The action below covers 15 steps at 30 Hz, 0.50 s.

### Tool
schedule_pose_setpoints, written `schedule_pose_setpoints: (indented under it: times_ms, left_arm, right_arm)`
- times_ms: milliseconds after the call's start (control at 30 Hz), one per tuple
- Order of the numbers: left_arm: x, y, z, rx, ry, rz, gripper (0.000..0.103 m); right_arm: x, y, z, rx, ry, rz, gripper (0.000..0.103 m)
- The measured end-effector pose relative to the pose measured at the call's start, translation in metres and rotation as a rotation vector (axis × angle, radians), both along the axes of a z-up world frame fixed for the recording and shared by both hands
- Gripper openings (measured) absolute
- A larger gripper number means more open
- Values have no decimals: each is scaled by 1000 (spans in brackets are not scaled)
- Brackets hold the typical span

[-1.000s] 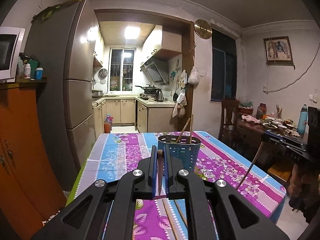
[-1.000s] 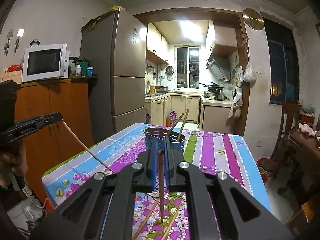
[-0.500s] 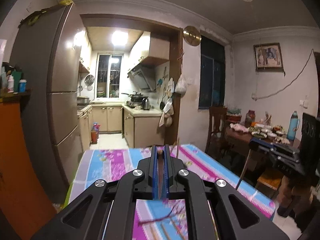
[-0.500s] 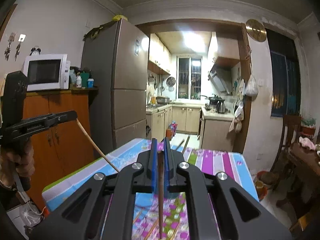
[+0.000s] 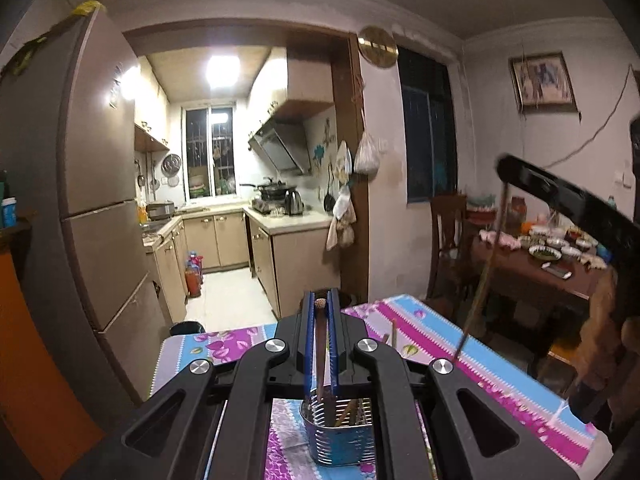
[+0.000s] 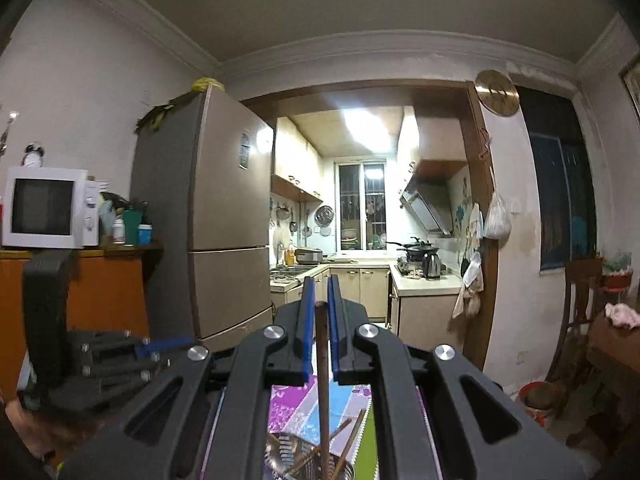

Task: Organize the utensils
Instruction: 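Drop the left gripper's chopstick into the holder while the right gripper releases its own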

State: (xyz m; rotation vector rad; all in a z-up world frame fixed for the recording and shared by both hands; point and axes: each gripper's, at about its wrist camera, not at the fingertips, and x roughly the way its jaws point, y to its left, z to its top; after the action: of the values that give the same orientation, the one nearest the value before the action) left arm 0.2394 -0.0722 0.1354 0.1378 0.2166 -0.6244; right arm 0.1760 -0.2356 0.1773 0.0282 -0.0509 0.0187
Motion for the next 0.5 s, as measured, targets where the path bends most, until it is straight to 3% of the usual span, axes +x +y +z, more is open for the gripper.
schedule_pose_setpoints:
  times_ms: [267, 500]
  left_arm:
    - [24, -4, -26, -56, -26, -29, 8]
    - [17, -4, -27, -31, -41, -37, 8]
  right_arm:
    - [67, -22, -64, 137, 140, -7, 5]
    - [78, -26, -92, 215, 211, 8, 5]
